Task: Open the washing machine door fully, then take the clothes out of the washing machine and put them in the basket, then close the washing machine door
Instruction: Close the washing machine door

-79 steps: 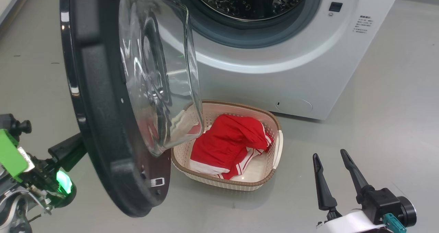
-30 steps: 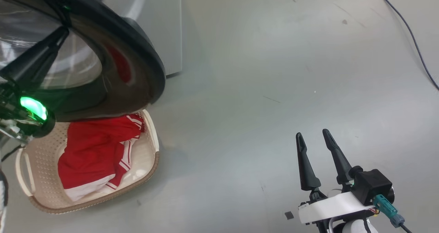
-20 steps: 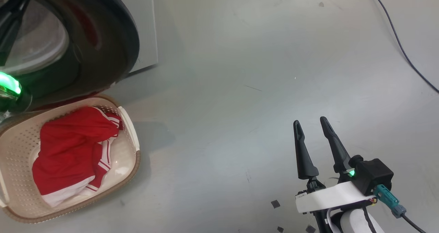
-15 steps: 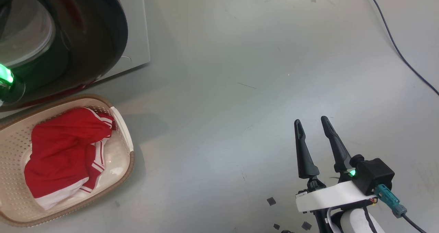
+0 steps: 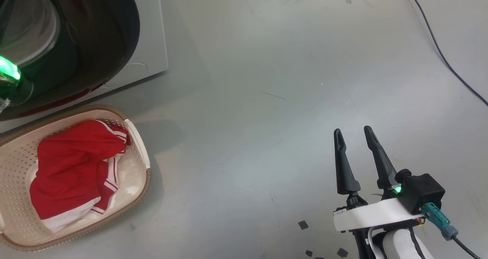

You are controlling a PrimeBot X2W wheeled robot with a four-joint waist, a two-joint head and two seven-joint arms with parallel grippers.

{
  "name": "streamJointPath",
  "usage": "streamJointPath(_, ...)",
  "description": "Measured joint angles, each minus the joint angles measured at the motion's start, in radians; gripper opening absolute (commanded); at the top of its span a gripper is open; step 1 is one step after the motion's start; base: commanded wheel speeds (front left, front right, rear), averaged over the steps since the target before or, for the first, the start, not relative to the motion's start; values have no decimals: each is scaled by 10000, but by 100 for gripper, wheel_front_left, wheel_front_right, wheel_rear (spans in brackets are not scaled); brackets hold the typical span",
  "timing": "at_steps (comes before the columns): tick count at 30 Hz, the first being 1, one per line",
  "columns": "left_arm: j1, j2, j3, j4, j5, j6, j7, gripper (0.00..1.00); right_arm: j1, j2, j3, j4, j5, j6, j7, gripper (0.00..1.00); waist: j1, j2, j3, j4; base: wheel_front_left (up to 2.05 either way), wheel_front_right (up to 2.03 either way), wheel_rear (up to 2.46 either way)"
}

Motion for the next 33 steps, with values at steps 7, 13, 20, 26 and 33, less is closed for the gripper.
streamJointPath(7,305,-420,-221,77,-102,-414,232,0,0,2,-247,-10,-102,-2,0,100,0,0,-97,428,0,0,0)
streamJointPath(13,1246,-997,-196,171,-339,-1049,268,0,1,2,-370,4,-301,-2,-2,100,0,0,-201,980,0,0,0)
streamJointPath(20,2504,-1327,-50,169,-454,-1954,318,0,1,-2,-462,119,-700,-2,-2,100,0,-1,-433,1721,0,0,0)
streamJointPath(26,3836,-1877,171,21,-522,-2213,199,0,4,-21,-585,219,-834,-2,-2,100,0,0,-783,2326,0,0,0)
streamJointPath(33,5056,-2591,151,-462,-483,-2290,82,0,127,-196,-744,309,-995,-2,-2,100,0,0,-1255,3048,0,0,0)
